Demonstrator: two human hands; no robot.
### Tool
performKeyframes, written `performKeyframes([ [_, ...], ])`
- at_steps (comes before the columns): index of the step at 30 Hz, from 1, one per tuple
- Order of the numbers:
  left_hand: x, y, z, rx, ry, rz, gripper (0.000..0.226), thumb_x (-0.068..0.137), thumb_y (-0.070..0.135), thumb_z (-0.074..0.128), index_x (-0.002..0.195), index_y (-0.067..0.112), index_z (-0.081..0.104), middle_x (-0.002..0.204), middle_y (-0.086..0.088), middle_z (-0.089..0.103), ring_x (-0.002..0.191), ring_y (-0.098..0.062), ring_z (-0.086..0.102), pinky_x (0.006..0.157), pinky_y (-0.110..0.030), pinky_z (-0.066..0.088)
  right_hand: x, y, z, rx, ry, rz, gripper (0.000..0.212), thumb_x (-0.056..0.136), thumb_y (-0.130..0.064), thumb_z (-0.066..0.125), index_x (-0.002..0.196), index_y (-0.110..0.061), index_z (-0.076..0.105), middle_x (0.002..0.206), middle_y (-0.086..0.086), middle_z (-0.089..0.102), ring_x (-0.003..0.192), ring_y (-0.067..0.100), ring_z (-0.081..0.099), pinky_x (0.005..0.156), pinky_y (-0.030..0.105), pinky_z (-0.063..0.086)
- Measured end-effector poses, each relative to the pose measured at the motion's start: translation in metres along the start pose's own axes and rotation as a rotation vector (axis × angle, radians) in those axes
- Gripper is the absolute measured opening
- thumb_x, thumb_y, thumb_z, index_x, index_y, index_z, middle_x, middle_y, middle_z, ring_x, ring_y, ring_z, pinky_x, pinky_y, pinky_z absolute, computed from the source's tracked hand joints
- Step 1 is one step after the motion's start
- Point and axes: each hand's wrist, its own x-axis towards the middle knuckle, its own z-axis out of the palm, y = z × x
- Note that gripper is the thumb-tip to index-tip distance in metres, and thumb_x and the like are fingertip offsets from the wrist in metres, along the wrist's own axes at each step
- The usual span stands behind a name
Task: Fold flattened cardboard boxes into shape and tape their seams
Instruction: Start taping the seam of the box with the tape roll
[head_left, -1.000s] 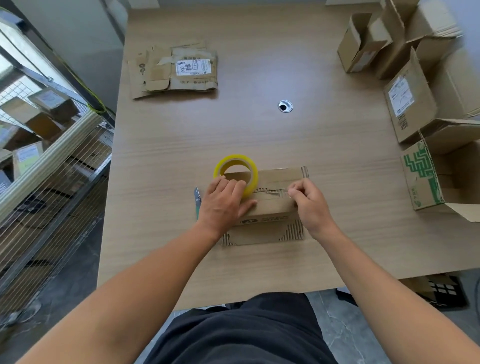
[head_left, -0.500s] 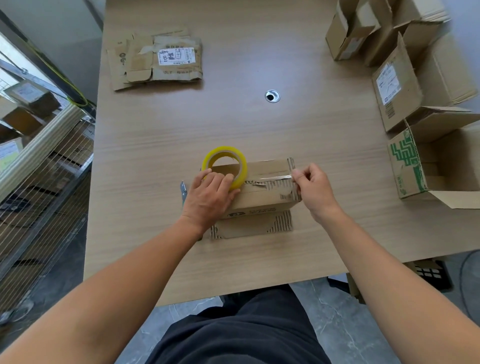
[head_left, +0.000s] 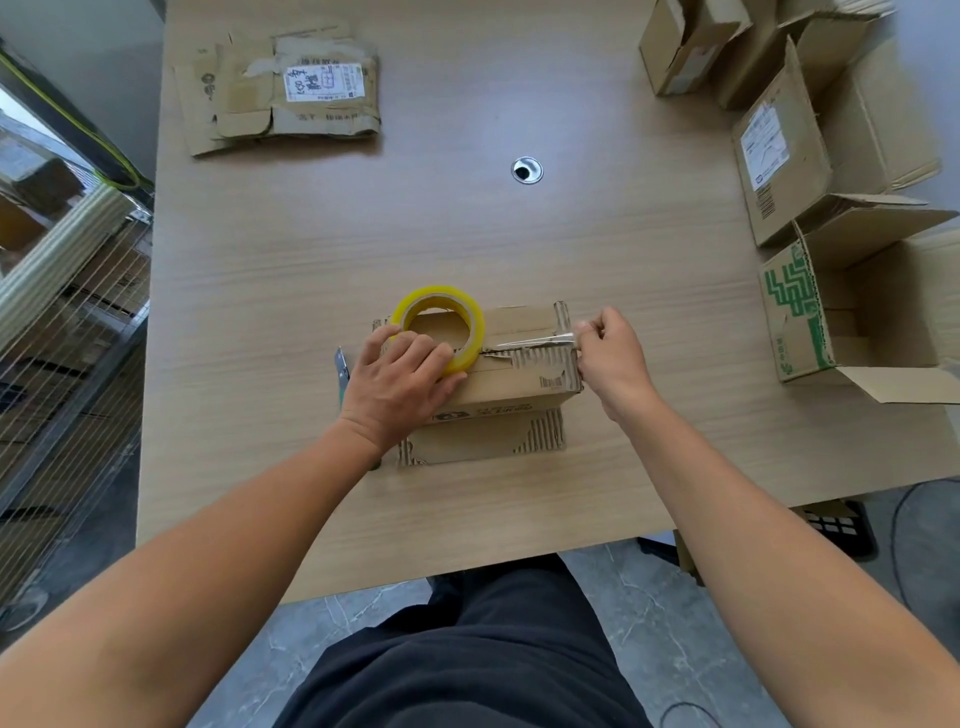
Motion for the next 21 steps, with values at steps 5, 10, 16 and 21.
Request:
performKeyframes([
  [5, -0.001, -0.002, 0.001, -0.031, -0.033, -0.009, 0.024, 0.099, 0.045, 0.057, 0.098, 0.021, 0.06, 0.091, 0.003, 0.055, 0.09, -0.022, 0.055, 0.105, -0.041, 0.034, -0.005, 0.001, 0.001, -0.092, 0.024, -0.048, 0.026, 0.102, -0.022, 0.047, 0.078, -0.019, 0.038, 0.073, -0.002, 0.044, 0.067, 0.017, 0.039, 0.061, 0.035, 0.033],
  [10, -0.002, -0.002, 0.003, -0.044, -0.059, -0.011, 0.024, 0.1, 0.046, 0.056, 0.1, 0.022, 0.059, 0.092, 0.003, 0.053, 0.091, -0.022, 0.054, 0.106, -0.041, 0.032, -0.004, 0.003, 0.001, -0.131, 0.023, -0.076, 0.021, 0.104, -0.019, 0.048, 0.089, -0.004, 0.047, 0.076, -0.001, 0.048, 0.069, 0.016, 0.041, 0.063, 0.036, 0.035],
  [16, -0.002, -0.002, 0.002, -0.052, -0.079, -0.006, 0.025, 0.1, 0.046, 0.055, 0.101, 0.022, 0.06, 0.091, 0.002, 0.054, 0.09, -0.023, 0.053, 0.105, -0.041, 0.032, -0.004, 0.015, 0.004, -0.199, 0.037, -0.122, 0.022, 0.105, -0.024, 0.049, 0.089, -0.008, 0.048, 0.077, -0.001, 0.053, 0.071, 0.017, 0.047, 0.063, 0.036, 0.037],
  [21, 0.001, -0.002, 0.003, -0.052, -0.085, -0.011, 0.024, 0.1, 0.045, 0.055, 0.1, 0.022, 0.061, 0.09, 0.002, 0.055, 0.09, -0.024, 0.054, 0.104, -0.042, 0.033, -0.005, 0.031, 0.014, -0.018, -0.006, -0.123, 0.029, 0.109, -0.031, 0.041, 0.085, -0.016, 0.048, 0.078, -0.001, 0.052, 0.072, 0.014, 0.048, 0.066, 0.035, 0.038],
])
